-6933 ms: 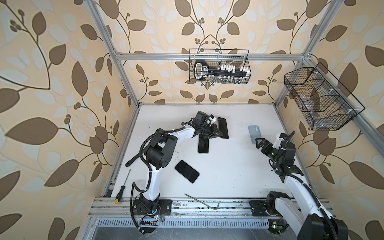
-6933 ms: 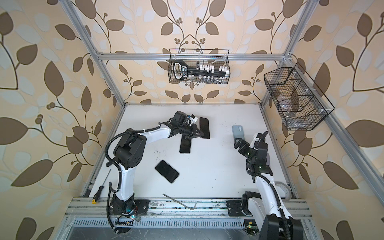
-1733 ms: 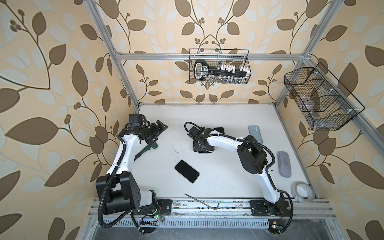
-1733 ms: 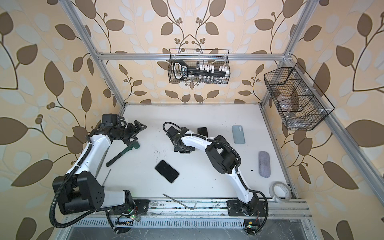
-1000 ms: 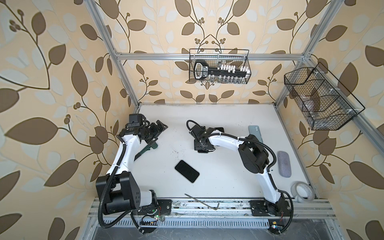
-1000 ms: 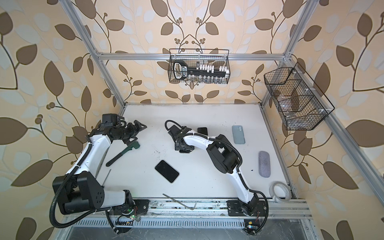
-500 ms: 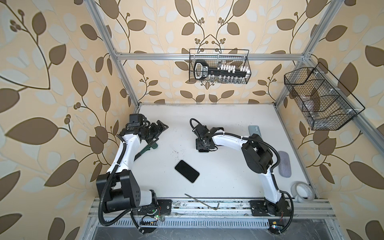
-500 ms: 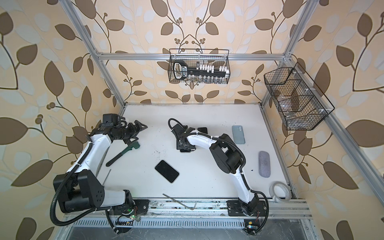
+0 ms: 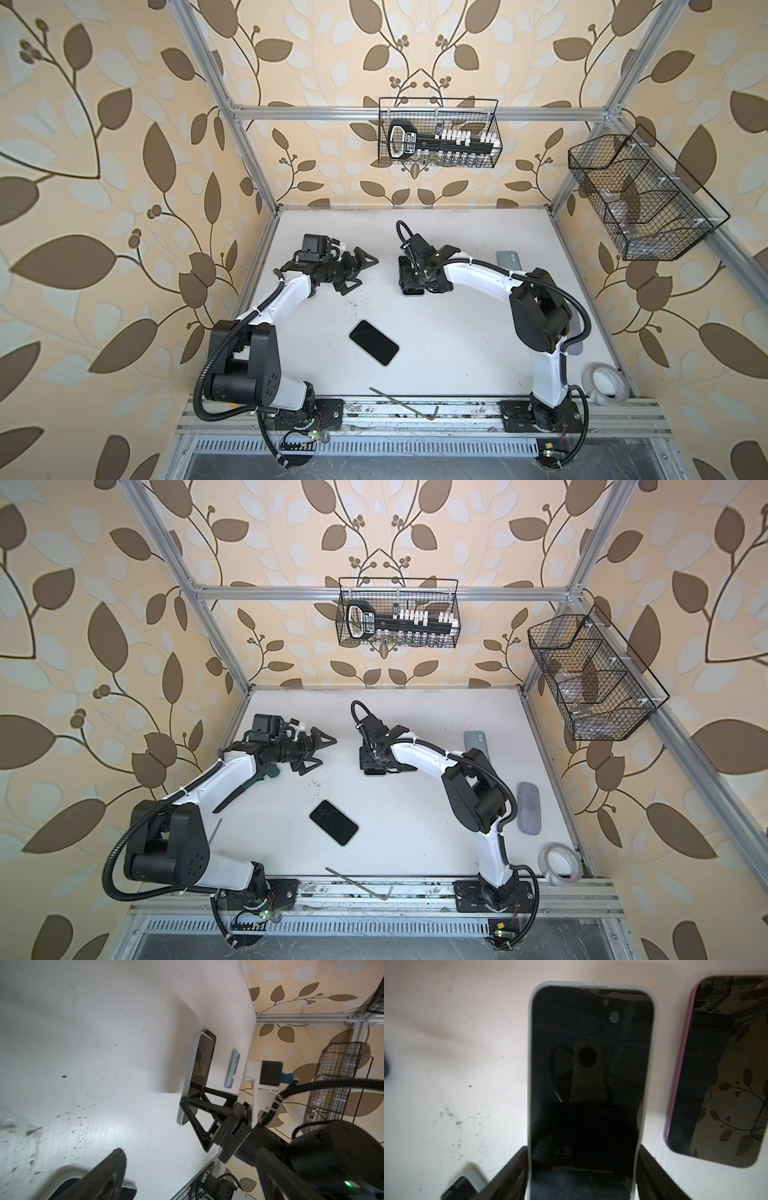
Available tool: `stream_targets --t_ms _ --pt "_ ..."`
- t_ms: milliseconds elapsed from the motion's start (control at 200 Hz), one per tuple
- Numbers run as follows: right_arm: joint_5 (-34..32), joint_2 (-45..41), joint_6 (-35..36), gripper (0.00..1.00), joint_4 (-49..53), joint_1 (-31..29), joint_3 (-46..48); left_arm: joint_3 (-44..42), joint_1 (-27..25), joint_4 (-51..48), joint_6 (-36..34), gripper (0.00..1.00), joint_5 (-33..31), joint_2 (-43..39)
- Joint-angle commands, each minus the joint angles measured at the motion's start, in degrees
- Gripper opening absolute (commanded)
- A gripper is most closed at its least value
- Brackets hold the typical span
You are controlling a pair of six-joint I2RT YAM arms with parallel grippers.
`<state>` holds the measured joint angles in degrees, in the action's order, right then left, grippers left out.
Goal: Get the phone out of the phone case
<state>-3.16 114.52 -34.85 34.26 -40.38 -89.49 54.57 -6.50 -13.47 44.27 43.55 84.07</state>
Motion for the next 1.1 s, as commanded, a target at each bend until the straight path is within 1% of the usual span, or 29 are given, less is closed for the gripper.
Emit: stream_targets --t_ms 0,85,160,265,510,635,729,814,999,1094 --pt "3.40 -4.55 2.08 0.63 -2.28 0.02 1.35 1.80 -2.44 8.35 4.53 0.96 0.67 3.15" --pt "4.96 -6.74 2.50 0.62 -2.44 0.03 2.09 3.00 -4.13 10.62 4.95 0.92 0.02 4.87" --pt "7.17 -8.61 2.70 0.62 -3.05 0.19 3.04 4.49 -5.46 11.41 4.39 0.83 -0.34 6.02" --pt "8.95 -10.63 3.16 0.61 -3.40 0.12 4.04 5.70 -6.74 13.19 4.55 0.78 -0.57 7.06" --pt "12.65 -13.94 2.51 0.60 -5.53 0.25 7.36 6.25 -8.90 15.82 6.15 0.73 -1.60 7.78" --pt "13.34 -14.75 2.51 0.60 -6.16 0.38 8.15 6.10 -10.25 16.03 6.32 0.62 -2.40 7.95" --pt "14.24 -15.16 2.43 0.59 -6.78 0.39 8.52 5.79 -11.05 16.11 6.35 0.56 -3.08 7.99" --pt "14.97 -15.38 2.34 0.59 -7.34 0.43 8.87 5.40 -11.59 16.33 6.48 0.49 -3.60 7.91" --pt "16.14 -15.91 2.16 0.58 -7.94 0.90 9.66 4.70 -12.30 16.51 6.88 0.39 -4.85 7.26" --pt "16.56 -16.22 2.33 0.58 -7.98 1.08 10.08 4.41 -12.48 16.80 7.05 0.31 -5.29 6.83"
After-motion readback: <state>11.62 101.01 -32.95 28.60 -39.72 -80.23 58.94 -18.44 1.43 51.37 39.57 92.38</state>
